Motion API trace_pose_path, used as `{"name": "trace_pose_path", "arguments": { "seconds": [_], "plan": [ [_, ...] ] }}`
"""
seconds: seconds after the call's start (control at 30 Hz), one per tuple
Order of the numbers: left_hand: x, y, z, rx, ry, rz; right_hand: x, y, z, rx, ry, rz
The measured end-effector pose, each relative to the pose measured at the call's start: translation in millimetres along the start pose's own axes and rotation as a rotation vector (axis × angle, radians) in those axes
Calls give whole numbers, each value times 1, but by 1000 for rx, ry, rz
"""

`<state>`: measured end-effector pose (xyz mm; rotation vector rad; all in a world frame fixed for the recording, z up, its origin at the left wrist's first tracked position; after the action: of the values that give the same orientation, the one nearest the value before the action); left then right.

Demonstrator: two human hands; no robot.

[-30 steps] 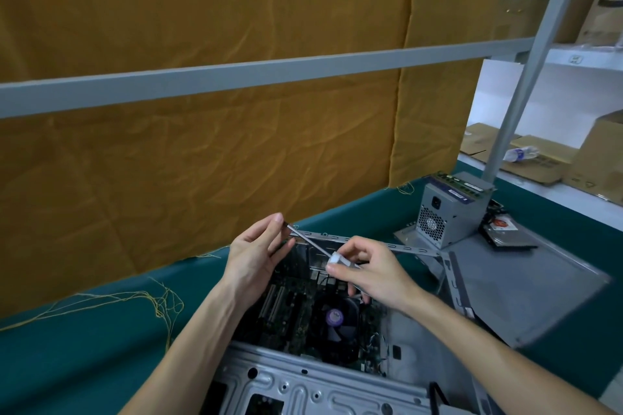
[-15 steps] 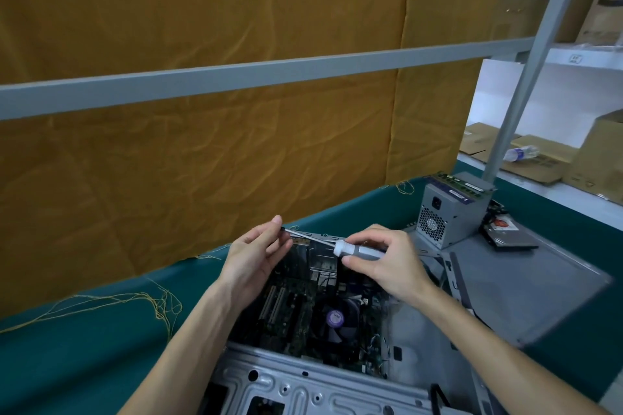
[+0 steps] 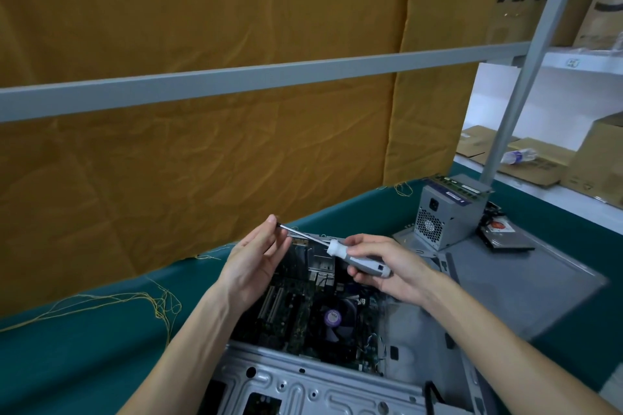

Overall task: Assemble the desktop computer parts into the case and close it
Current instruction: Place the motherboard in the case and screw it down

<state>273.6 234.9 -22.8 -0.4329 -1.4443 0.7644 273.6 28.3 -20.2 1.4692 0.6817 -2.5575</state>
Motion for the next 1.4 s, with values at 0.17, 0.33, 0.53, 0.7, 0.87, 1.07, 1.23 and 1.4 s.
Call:
{"name": "trace_pose_path", "arguments": {
  "seconds": [0.17,0.33,0.53,0.7,0.87,1.07,1.23,1.4],
  "plan": [
    [12,5,-5,-63,-40,-132,-20,9,6,69,148,-131],
    [17,7,-4,-245,-18,-476,-48,29,13,209,238,-33],
    [13,-10,2,-483,-144,-899,-86,29,13,299,244,318],
    [-13,-27,-8,-644,-339,-1623,-103,0,9,335,351,643],
    [-48,-10,-24,-688,-72,-1786,-89,-43,0,452,505,1016],
    [-75,13,-34,-634,146,-1823,-59,-76,-26,441,558,1331],
    [-85,20,-35,-613,207,-1797,-52,-77,-39,430,552,1381],
    [-87,23,-32,-593,225,-1779,-49,-79,-49,395,523,1420]
  ]
}}
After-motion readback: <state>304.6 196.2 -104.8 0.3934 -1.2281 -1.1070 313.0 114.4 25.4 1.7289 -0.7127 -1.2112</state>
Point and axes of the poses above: each hand's wrist, its own z-axis away from the middle knuckle, its own y-axis out of the back of the hand, x = y × z, the point moved 10 cm from there along -z, towards the middle knuckle, and after that the axes turned 10 degrees about -y, right-handed, at the moved point
